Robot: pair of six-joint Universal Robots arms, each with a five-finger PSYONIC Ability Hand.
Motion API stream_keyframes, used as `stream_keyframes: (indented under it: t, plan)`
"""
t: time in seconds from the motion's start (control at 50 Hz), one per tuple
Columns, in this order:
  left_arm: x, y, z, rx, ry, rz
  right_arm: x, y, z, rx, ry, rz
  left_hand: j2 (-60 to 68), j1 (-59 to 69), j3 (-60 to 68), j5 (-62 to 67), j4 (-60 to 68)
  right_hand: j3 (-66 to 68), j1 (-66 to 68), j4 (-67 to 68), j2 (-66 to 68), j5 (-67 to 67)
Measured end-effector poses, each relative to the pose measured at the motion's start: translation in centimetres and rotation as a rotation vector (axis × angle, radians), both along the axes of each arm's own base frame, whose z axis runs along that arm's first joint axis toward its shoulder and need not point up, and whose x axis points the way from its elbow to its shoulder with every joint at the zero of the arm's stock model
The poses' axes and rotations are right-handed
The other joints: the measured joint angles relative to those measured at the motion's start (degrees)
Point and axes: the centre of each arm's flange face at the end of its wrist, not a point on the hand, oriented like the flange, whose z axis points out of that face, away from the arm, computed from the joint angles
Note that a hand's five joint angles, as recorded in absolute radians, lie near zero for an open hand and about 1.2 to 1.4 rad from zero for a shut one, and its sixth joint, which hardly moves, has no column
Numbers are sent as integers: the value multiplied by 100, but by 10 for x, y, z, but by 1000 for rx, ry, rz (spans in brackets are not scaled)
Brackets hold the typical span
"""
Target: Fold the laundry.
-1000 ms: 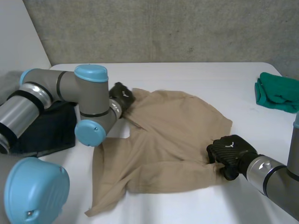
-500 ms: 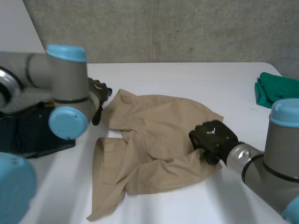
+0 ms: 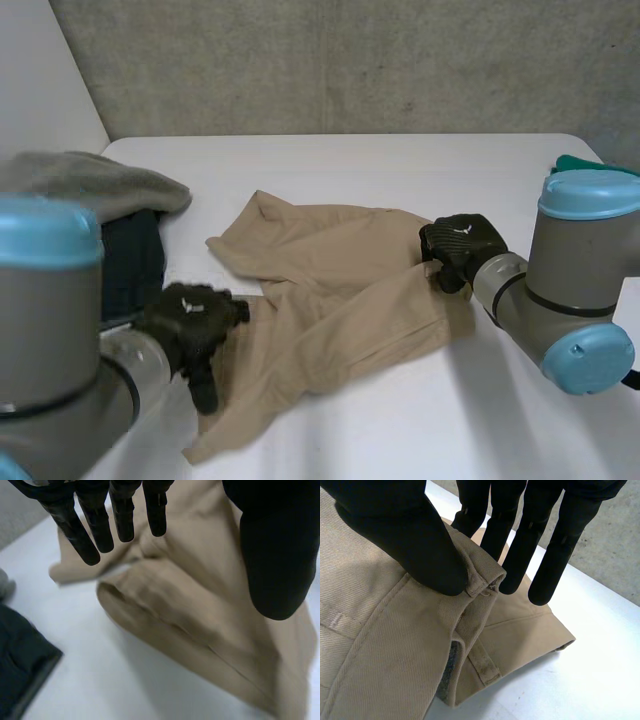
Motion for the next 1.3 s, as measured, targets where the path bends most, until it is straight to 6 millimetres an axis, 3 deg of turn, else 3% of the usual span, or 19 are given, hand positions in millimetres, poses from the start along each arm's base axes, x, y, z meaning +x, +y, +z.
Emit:
stream_keyframes:
  t: [0.18,0.34,0.48,0.66,0.7,0.8,0.84,0.88,0.92,1.02,1.1,1.18,1.2,1.26,1.3]
  plan:
    - [6,6,-33,76,-74,79,-1,-1,-1,-16,6,-35,459,537,473,479,451,0,0,1,0,0]
    - [0,10,-49,163,-76,43,-3,-8,0,-33,8,-67,1128,1159,1149,1139,1121,0,0,1,0,0]
    - [-10,9,-50,187,-36,17,-2,-10,-1,-37,7,-88,2568,2436,2577,2530,2521,0,0,2,0,0]
    - [-17,9,-37,193,22,25,1,-6,-2,-39,11,-87,2204,2187,2220,2199,2157,0,0,2,0,0]
    - [-18,11,-35,205,30,24,2,-6,-2,-40,12,-87,1505,1446,1525,1472,1434,0,0,2,0,0]
    - [-21,21,-36,250,29,0,2,-6,-2,-40,13,-89,1453,1473,1469,1434,1400,0,0,2,0,0]
    - [-22,23,-38,260,22,-6,2,-7,-2,-40,12,-91,2104,2265,2107,2109,2077,0,0,2,0,0]
    - [-23,24,-42,268,8,-9,1,-8,-2,-41,11,-95,3818,3980,3805,3674,3657,0,0,2,0,0]
    - [-25,22,-47,268,-7,-6,1,-9,-1,-43,9,-99,4739,4931,4664,4644,4642,0,0,2,0,0]
    - [-29,9,-52,231,-33,19,1,-14,2,-58,3,-98,5131,5026,5101,4972,5097,0,0,3,0,0]
    - [-31,-9,-42,166,-30,39,7,-23,0,-75,14,-53,5131,5026,5101,4972,5097,0,0,4,0,0]
    - [-32,-26,-30,103,-27,46,13,-32,-2,-100,38,-2,5131,5026,5101,4972,5097,-1681,-1430,-1568,-1638,-1542]
    - [-32,-34,-25,77,-29,46,14,-37,-2,-120,50,15,5131,5026,5101,4972,5097,-3180,-2956,-3172,-3180,-3180]
    - [-32,-48,-17,38,-40,43,14,-48,7,-161,62,21,5131,5026,5101,4972,5097,-5346,-5122,-5330,-5301,-5290]
    - [-33,-56,-15,24,-50,42,12,-53,18,-180,60,16,5131,5026,5101,4972,5097,-5661,-5264,-5598,-5548,-5536]
